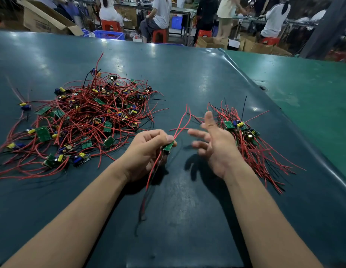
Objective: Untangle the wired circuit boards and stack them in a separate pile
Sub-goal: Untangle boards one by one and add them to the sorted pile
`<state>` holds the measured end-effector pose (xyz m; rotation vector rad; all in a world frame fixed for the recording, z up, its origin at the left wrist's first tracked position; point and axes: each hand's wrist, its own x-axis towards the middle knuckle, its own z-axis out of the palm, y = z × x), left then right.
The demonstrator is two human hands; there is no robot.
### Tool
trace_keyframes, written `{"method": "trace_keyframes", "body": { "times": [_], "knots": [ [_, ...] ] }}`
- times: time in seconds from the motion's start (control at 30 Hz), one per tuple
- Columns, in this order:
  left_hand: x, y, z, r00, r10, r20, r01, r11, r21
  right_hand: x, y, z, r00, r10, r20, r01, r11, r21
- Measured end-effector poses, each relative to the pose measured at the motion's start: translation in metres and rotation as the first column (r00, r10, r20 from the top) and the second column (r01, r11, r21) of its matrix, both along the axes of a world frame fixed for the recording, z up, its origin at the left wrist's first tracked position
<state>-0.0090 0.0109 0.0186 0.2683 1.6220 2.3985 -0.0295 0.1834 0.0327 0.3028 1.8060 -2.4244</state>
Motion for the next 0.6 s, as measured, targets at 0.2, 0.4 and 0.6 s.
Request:
{"method": "trace_keyframes", "body": {
  "times": [0.2,0.4,0.6],
  "knots": [
    [0.0,0.001,0.0,1.0,0.007,-0.008,-0.007,0.999,-0.035,0.01,-0.016,-0.003,0.972,0.214,-0.093,-0.209,0.976,0.066],
    [0.0,0.002,-0.001,1.0,-0.008,-0.023,0.006,0.996,-0.087,0.006,-0.006,0.002,0.984,0.178,-0.021,-0.178,0.984,0.016],
    [0.003,0.001,0.001,0.998,0.006,-0.061,-0.016,0.986,-0.166,0.012,-0.014,-0.001,0.963,0.258,-0.076,-0.255,0.966,0.052]
  ]
}}
